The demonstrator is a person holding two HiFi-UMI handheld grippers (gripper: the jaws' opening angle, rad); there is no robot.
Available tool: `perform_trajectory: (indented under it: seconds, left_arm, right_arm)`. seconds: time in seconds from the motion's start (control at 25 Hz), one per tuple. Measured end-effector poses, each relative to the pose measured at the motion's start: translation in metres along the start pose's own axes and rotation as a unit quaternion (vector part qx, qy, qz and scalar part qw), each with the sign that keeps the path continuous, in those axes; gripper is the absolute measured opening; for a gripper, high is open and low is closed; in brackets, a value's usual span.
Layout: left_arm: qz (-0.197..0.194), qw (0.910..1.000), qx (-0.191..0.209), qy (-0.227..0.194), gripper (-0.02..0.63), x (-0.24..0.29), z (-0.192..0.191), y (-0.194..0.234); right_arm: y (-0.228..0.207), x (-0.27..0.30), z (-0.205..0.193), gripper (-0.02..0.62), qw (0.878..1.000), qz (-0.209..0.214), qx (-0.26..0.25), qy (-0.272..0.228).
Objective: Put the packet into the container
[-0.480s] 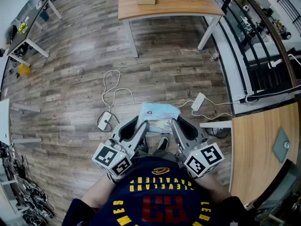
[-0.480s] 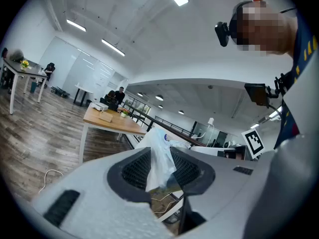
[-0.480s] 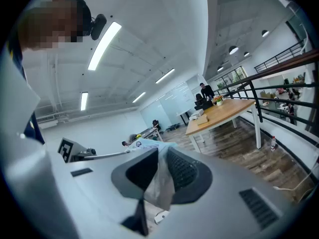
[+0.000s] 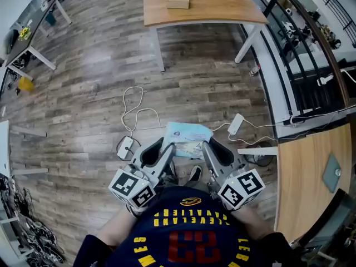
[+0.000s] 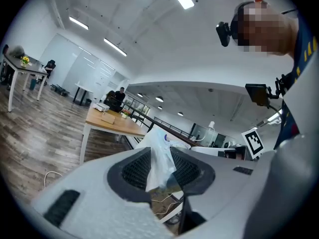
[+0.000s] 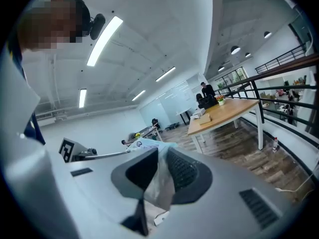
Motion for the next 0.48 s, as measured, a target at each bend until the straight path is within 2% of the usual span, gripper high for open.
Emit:
perform_trajectory:
  seconds: [0.48]
  left_arm:
    - [-0.042, 0.9991, -0.005, -0.010, 0.123, -0.007, 0.028, 0.069]
  right_arm:
    - [0.030, 0.063, 0.007, 0.069, 0.999, -0.035, -0.024, 0.006]
Point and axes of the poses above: the fingertips, and each gripper's own axes: x forward along the fingers, y to its left, z out of its top, the point moved 3 cm from there along -x, backward along the fingers, and after that the axes turned 5 degrees about -z, right-handed, at the moved point
